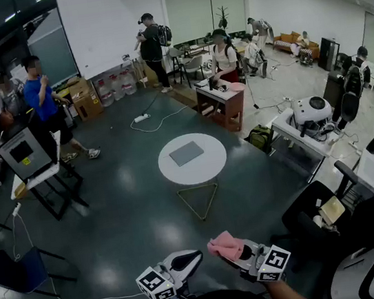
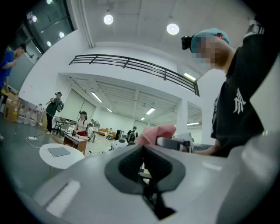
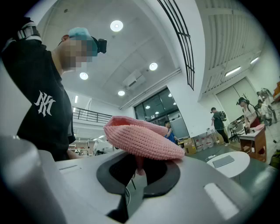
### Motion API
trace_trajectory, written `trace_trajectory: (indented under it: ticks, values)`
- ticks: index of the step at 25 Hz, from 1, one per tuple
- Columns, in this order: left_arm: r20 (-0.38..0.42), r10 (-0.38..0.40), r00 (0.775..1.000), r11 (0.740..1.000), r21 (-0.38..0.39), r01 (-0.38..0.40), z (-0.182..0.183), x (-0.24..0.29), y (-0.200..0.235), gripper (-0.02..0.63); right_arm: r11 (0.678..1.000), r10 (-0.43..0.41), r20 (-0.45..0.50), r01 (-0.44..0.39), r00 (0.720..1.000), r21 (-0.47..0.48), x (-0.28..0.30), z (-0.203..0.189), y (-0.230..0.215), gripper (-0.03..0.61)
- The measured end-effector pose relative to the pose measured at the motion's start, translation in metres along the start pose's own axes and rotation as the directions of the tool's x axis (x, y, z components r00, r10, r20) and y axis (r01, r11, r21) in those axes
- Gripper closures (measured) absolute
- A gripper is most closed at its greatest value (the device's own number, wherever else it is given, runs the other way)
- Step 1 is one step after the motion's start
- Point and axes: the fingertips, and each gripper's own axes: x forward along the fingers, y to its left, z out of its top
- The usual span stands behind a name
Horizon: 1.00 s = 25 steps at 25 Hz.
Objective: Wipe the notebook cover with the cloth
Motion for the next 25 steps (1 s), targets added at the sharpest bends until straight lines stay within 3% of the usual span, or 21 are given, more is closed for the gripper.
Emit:
trace_trajectory:
  ticks: [25]
  values:
    - [-0.020,0.005,1.000,1.000,-0.019,-0.005,-0.002,0.035,-0.012,0.611,1.000,-0.021,0.021,0.021,1.000,0.000,-0.039,0.014,-0.019,0.549]
